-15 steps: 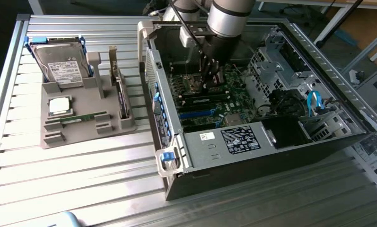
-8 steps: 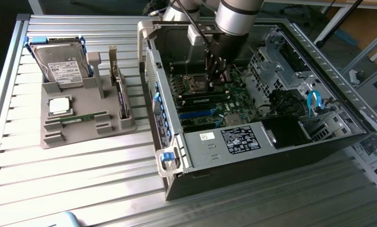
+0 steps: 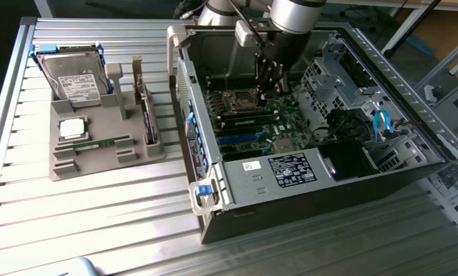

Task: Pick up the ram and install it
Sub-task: 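Press down the ram until it locks into place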

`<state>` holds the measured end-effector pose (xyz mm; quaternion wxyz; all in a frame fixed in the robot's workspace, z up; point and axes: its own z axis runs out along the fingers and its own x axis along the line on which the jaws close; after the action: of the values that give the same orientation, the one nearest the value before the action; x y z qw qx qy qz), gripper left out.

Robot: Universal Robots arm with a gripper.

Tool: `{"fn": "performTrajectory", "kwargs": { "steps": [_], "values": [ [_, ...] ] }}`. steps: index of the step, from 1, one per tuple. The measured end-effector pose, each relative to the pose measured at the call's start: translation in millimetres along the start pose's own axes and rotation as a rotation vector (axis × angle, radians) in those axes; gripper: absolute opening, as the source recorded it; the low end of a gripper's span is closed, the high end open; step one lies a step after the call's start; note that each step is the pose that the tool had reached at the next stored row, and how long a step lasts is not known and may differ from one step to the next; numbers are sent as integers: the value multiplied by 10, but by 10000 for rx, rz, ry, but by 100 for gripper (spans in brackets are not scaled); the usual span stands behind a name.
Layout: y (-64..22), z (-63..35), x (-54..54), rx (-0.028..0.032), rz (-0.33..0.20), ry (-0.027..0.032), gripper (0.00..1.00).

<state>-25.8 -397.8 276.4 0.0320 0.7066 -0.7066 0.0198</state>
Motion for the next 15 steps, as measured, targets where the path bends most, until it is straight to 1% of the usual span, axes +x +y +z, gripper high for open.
{"fn": "performTrajectory", "kwargs": {
  "steps": [7,15],
  "values": [
    [-51,-106,8,0,0,0,11],
    [-130,-187,14,0,0,0,11]
  ]
}}
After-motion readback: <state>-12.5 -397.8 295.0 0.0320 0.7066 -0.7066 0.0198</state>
